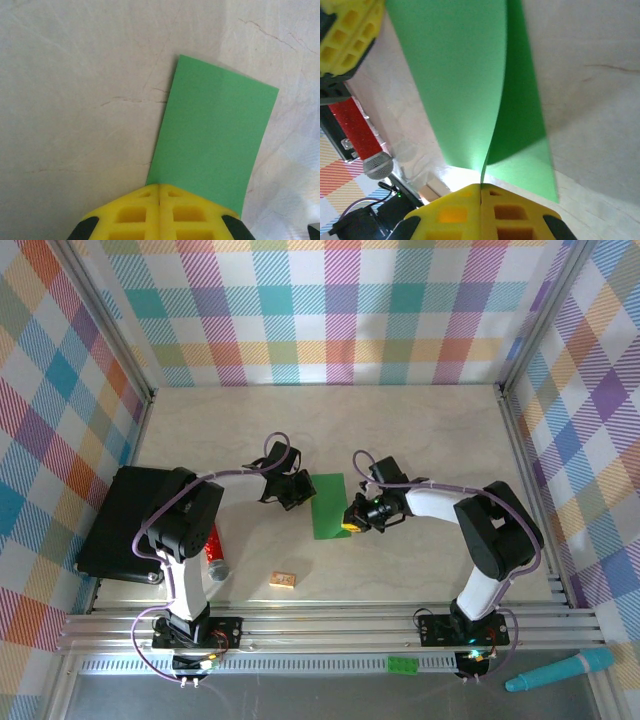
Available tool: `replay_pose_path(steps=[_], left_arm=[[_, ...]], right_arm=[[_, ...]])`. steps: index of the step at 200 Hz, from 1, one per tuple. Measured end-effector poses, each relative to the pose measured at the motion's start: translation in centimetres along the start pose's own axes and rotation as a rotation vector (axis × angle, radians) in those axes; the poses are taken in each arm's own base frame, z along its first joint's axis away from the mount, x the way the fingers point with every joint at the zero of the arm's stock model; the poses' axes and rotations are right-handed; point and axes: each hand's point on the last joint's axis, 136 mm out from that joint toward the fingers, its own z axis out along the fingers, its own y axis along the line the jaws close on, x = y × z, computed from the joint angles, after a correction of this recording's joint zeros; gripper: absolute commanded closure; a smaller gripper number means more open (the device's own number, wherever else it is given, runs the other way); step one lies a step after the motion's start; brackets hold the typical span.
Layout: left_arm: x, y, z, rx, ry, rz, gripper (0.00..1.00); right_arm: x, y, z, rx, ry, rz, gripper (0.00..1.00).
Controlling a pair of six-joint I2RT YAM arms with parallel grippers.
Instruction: Fold a paper plane with a square sheet of paper (pick it up from the middle)
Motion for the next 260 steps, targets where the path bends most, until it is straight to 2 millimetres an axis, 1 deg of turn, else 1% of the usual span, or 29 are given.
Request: replay_pose_path(steps=[51, 96, 146, 208, 260], left_arm=[[0.1, -0.1, 0.1, 0.002, 0.004, 0.002, 0.96], [0.2, -0.3, 0.2, 0.01, 0.014, 0.007, 0.96], [0.2, -0.6, 0.5, 0.026, 0.022, 0.018, 0.96], [0.3, -0.7, 0.5, 0.031, 0.025, 0.022, 0.96], [0.3, -0.7, 0.5, 0.031, 0.025, 0.022, 0.96]], right_arm=[[-1.1, 2.5, -0.2, -0.052, 0.002, -0.004, 0.95], [-1.9, 3.8, 1.6, -0.058, 0.025, -0.016, 0.96], [-2.9, 3.3, 3.0, -0.035, 0.031, -0.006, 0.96], [-3.7, 2.8, 4.0, -0.022, 0.018, -0.003, 0.96], [-4.2, 2.5, 4.3, -0.016, -0.001, -0.006, 0.96]])
